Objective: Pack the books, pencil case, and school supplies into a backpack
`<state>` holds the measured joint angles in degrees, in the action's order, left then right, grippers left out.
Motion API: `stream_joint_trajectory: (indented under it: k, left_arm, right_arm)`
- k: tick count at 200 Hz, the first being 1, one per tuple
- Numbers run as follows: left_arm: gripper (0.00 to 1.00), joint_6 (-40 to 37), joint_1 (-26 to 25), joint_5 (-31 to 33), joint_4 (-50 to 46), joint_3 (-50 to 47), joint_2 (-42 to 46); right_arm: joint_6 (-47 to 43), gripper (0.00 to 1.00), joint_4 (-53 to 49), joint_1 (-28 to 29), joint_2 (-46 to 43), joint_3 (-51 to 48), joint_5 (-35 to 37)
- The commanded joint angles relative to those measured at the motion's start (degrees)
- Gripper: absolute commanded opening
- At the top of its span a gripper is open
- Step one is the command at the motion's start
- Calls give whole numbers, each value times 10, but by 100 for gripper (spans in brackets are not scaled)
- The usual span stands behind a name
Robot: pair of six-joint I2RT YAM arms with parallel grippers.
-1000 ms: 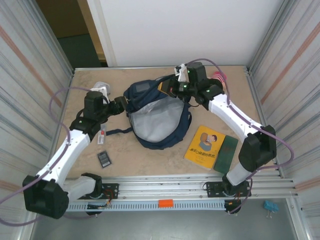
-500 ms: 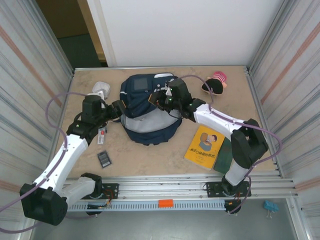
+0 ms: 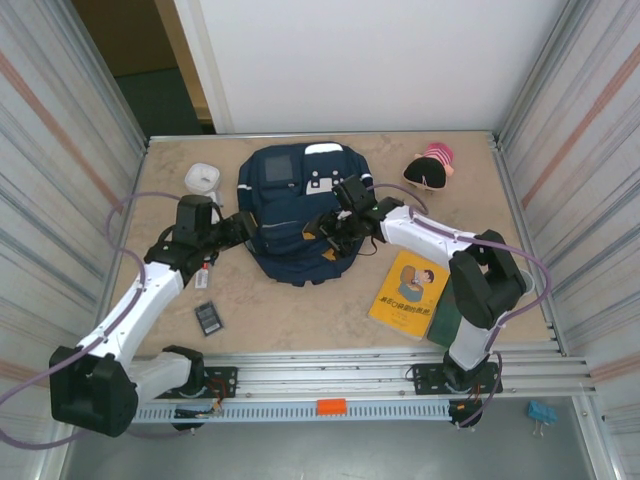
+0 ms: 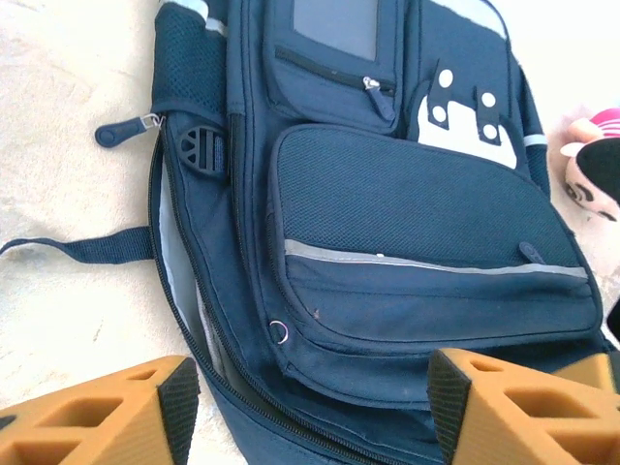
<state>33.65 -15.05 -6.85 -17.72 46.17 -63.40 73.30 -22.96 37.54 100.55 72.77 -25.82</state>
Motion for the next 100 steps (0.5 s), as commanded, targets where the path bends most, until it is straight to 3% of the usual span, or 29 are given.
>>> stream_joint_trajectory:
  k: [1, 31, 59, 100]
  left_arm:
    - [65, -12, 3, -25, 18, 13, -20]
    - [63, -17, 4, -80, 37, 49, -66]
    - [63, -19, 4, -133, 40, 88, -125]
    - [62, -15, 3, -182, 85, 96, -196]
  right_arm:
    - [6, 61, -45, -7, -2, 26, -52]
    - [-10, 61, -83, -8, -12, 40, -95]
    - [-56, 57, -139, -14, -48, 62, -86]
    - [-129, 55, -179, -71, -64, 88, -70]
